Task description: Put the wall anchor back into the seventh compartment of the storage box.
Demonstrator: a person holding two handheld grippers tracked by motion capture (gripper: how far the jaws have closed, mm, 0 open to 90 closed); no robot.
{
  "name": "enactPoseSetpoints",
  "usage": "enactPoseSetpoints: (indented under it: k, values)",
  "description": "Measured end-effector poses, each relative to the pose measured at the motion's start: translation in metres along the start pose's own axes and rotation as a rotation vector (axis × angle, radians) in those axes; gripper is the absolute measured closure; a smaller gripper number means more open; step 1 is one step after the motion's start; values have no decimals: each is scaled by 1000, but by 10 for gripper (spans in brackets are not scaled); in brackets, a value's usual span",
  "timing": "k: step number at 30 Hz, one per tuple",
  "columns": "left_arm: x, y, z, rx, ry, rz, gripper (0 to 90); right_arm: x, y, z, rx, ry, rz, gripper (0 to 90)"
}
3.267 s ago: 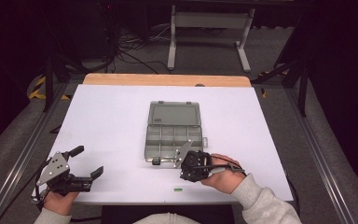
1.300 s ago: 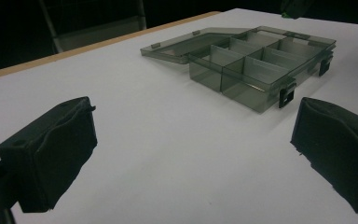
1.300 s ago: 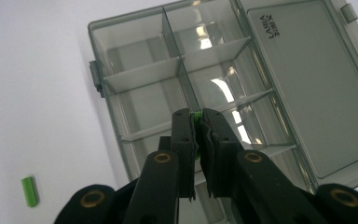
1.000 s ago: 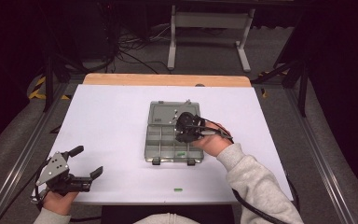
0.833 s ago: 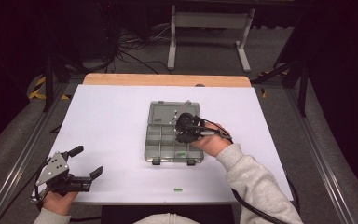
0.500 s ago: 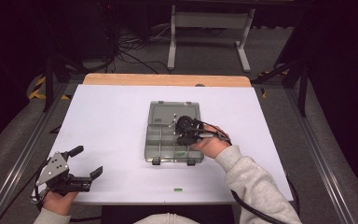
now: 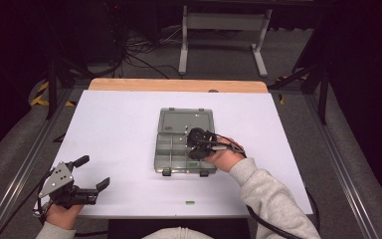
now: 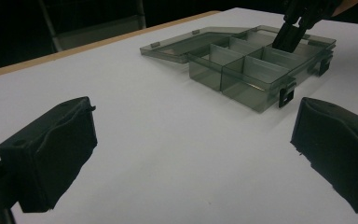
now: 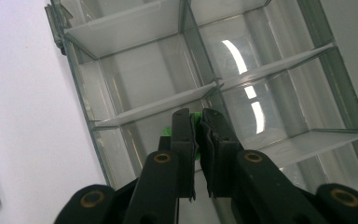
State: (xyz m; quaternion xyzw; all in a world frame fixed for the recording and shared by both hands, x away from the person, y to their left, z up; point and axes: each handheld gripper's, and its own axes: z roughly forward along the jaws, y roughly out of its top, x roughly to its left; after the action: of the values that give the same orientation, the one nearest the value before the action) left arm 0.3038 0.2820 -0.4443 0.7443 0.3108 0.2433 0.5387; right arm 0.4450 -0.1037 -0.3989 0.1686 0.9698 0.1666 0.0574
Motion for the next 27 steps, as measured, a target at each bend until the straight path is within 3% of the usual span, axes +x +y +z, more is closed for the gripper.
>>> enactPoseSetpoints:
  k: [15,23,27]
  values:
    - [0,0,0,0,-2,2,5,4,-2,9,25,8,-11,833]
    - [0,0,0,-12,1,3,5,9,-1,1,8,3,-13,768]
    - [0,0,0,-11,2,3,5,11,0,-9,-30,7,-2,697]
